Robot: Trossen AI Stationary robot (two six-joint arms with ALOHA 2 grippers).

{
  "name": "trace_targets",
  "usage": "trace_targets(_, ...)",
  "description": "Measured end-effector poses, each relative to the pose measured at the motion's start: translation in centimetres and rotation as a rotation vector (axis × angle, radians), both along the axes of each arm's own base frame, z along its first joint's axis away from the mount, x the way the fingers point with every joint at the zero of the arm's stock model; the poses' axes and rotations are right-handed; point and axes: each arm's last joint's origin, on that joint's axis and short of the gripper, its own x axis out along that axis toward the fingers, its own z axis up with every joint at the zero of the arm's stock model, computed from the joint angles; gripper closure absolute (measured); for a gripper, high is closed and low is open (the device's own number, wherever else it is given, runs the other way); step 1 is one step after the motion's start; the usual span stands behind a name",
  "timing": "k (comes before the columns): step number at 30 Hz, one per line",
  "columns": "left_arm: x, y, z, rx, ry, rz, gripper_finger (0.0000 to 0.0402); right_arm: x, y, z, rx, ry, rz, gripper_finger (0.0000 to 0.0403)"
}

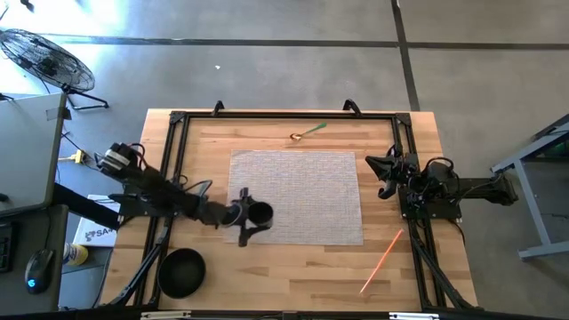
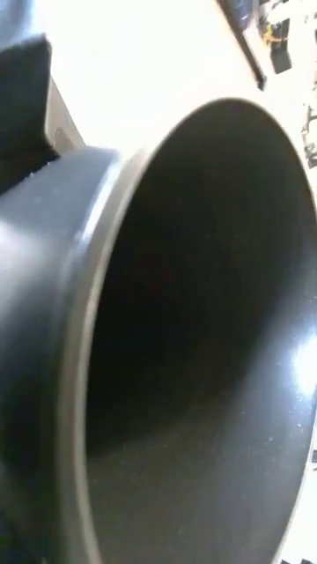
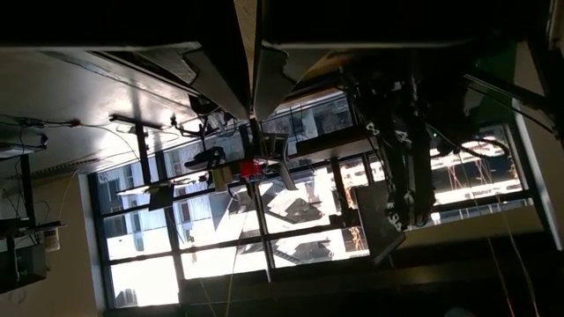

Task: Pick & Place Utensil
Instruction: Put the black cup on the gray mat

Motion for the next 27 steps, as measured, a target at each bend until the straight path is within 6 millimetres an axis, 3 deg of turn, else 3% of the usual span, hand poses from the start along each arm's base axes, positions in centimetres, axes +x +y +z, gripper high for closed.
trace_targets(10, 7.0, 4.9, 2.6, 0.026, 0.015, 0.043, 0.0095, 0.0, 0.0, 0.0, 0.0, 0.0, 0.001, 0.0391)
trace_targets(21, 16.9, 10.4, 1.6, 0.071, -0.021, 0.097, 0.0094, 0.1, 0.0, -0.2, -0.001, 0.017, 0.003, 0.0391)
trace_targets(27, 20.5, 14.1, 1.6, 0.058, -0.024, 0.154, 0.0094, 0.0, 0.0, -0.1, -0.001, 0.016, 0.003, 0.0391)
